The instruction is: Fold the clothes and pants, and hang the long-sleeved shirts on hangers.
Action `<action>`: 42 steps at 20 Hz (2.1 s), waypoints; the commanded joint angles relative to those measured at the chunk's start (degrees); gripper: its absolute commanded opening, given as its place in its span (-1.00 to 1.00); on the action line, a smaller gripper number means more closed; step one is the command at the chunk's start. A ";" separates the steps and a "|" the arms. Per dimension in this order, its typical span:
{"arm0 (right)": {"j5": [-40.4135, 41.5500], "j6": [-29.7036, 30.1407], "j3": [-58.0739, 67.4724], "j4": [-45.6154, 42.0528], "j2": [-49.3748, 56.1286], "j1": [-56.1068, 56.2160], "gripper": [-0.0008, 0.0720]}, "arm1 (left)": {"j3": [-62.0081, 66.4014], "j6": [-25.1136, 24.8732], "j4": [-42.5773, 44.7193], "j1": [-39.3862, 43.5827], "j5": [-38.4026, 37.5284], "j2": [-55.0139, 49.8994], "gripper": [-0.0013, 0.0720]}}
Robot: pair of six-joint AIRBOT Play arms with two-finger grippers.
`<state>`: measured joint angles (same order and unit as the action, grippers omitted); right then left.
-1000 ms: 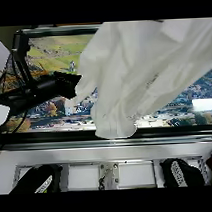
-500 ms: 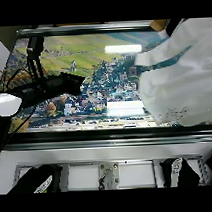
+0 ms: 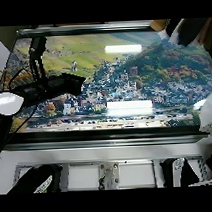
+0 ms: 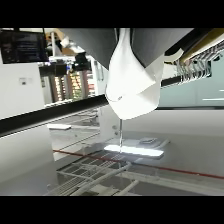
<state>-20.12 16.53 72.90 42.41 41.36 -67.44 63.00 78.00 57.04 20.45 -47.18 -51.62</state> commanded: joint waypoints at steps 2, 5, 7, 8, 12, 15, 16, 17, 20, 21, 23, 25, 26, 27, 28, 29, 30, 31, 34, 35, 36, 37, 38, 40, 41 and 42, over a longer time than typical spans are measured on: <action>3.80 0.22 4.37 -4.04 1.31 -0.33 -0.96 | 0.07 0.00 0.35 0.04 -0.31 -0.04 -0.93; 3.96 0.22 5.33 -7.54 1.29 -0.33 -0.96 | 0.02 -0.02 0.37 0.04 -1.46 -0.07 -0.93; 6.43 0.22 5.33 -7.61 1.29 -0.33 -0.96 | -0.81 -0.02 0.35 0.04 -1.57 0.00 -0.93; 7.69 0.22 5.33 -8.26 1.27 -0.33 -0.96 | -1.66 -0.02 0.33 0.04 -1.66 0.00 -0.93; 12.79 0.22 5.42 -10.01 1.05 -0.35 -0.96 | -4.26 0.00 0.17 0.04 -1.88 -0.02 -0.93; 14.10 0.20 5.44 -13.55 1.05 -0.37 -0.96 | -4.22 0.00 0.17 0.04 -1.86 0.00 -0.93; 14.88 0.20 5.44 -13.55 1.07 -0.37 -0.96 | -4.22 0.00 0.26 0.04 -1.88 -0.02 -0.93; 16.17 0.20 5.44 -13.57 1.11 -0.37 -0.96 | -4.22 0.00 0.24 0.04 -1.90 0.00 -0.93; 17.51 -0.92 5.64 -13.53 1.22 -1.81 -0.96 | -4.22 0.00 0.24 0.04 -1.95 -0.02 -0.93; 17.44 -0.96 5.99 -13.53 1.22 -2.64 -0.96 | -4.22 0.00 0.26 0.04 -2.05 -0.02 -0.93; 17.35 -1.33 6.99 -13.53 1.64 -4.83 -0.96 | -4.22 -0.02 0.31 0.04 -2.21 -0.04 -0.93; 17.33 -3.08 7.54 -13.31 2.01 -7.72 -0.96 | -4.22 0.00 0.31 0.04 -2.27 -0.02 -0.93; 17.33 -3.10 7.54 -13.31 2.03 -8.85 -0.96 | -4.22 0.00 0.33 0.04 -2.27 -0.04 -0.93; 17.38 -3.08 7.54 -13.31 2.16 -9.79 -0.96 | -4.22 -0.02 0.33 0.04 -2.25 -0.04 -0.93; 17.38 -3.08 7.52 -13.31 2.38 -10.73 -0.96 | -4.22 -0.02 0.35 0.04 -2.25 -0.04 -0.93; 17.81 -3.08 7.52 -13.31 2.51 -11.41 -0.96 | -4.22 -0.02 0.35 0.04 -2.29 -0.04 -0.93; 18.67 -3.08 7.52 -13.33 2.67 -11.76 -0.96 | -4.22 -0.02 0.35 0.04 -2.32 -0.04 -0.93; 19.19 -3.08 7.52 -13.33 2.97 -11.91 -0.96 | -4.22 -0.02 0.35 0.04 -2.32 -0.04 -0.93; 21.05 -3.08 7.52 -13.33 3.85 -12.02 -0.96 | -4.22 -0.02 0.35 0.04 -2.32 -0.04 -0.93; 21.29 -3.06 7.50 -13.33 4.24 -12.02 -0.96 | -4.22 -0.02 0.35 0.04 -2.32 -0.04 -0.93; 21.49 -3.06 7.48 -13.33 4.63 -12.02 -0.96 | -4.22 -0.02 0.35 0.04 -2.32 -0.04 -0.93; 21.44 -3.06 7.48 -13.31 5.05 -12.02 -0.96 | -4.22 -0.02 0.35 0.04 -2.32 -0.04 -0.93; 21.42 -3.06 7.45 -13.31 5.33 -12.00 -0.96 | -4.22 0.00 0.35 0.04 -2.32 -0.04 -0.93; 21.38 -3.08 7.45 -13.31 5.90 -12.00 -0.96 | -4.22 0.00 0.33 0.04 -2.29 -0.04 -0.93; 21.38 -3.10 7.45 -13.31 6.21 -12.00 -0.95 | -4.22 0.00 0.33 0.04 -2.29 -0.04 -0.93; 21.16 -3.34 7.45 -13.31 6.36 -12.00 -0.95 | -4.22 0.00 0.33 0.04 -2.29 -0.04 -0.93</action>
<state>0.93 13.50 80.40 29.10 46.98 -79.40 58.81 78.00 57.43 20.45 -49.50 -51.64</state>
